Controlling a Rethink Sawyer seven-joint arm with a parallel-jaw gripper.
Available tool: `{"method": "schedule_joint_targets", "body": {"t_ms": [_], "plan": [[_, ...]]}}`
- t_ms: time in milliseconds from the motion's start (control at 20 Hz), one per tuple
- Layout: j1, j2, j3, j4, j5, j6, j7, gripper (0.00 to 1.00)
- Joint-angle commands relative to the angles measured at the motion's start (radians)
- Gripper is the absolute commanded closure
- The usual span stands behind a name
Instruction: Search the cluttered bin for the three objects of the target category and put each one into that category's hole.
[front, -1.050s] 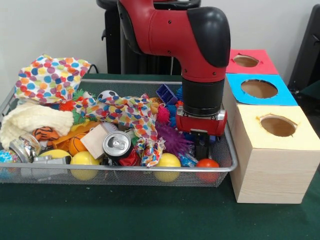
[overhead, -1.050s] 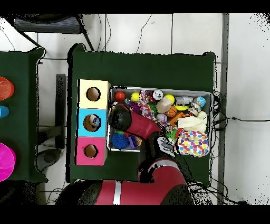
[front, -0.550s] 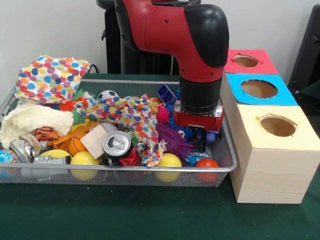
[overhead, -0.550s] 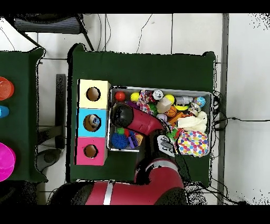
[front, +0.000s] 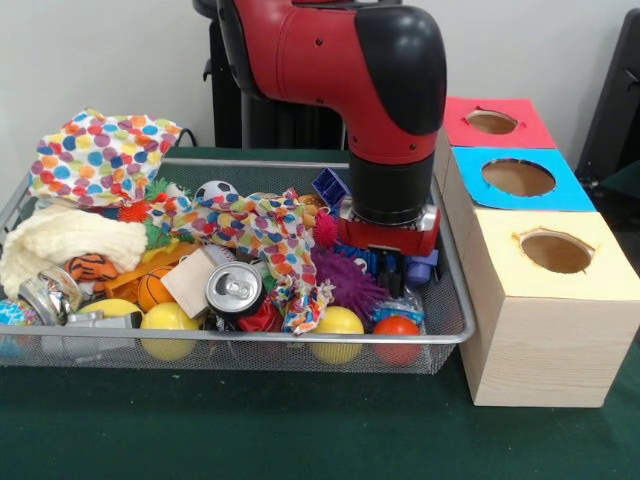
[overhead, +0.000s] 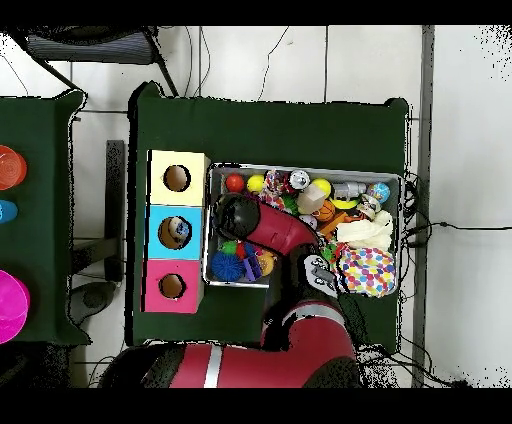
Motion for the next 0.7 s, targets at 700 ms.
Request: {"method": "schedule_joint_targets", "body": {"t_ms": [700], "plan": [[-0.024, 0.027, -0.009, -0.081, -0.018, 0.362, 0.145, 1.0]]}}
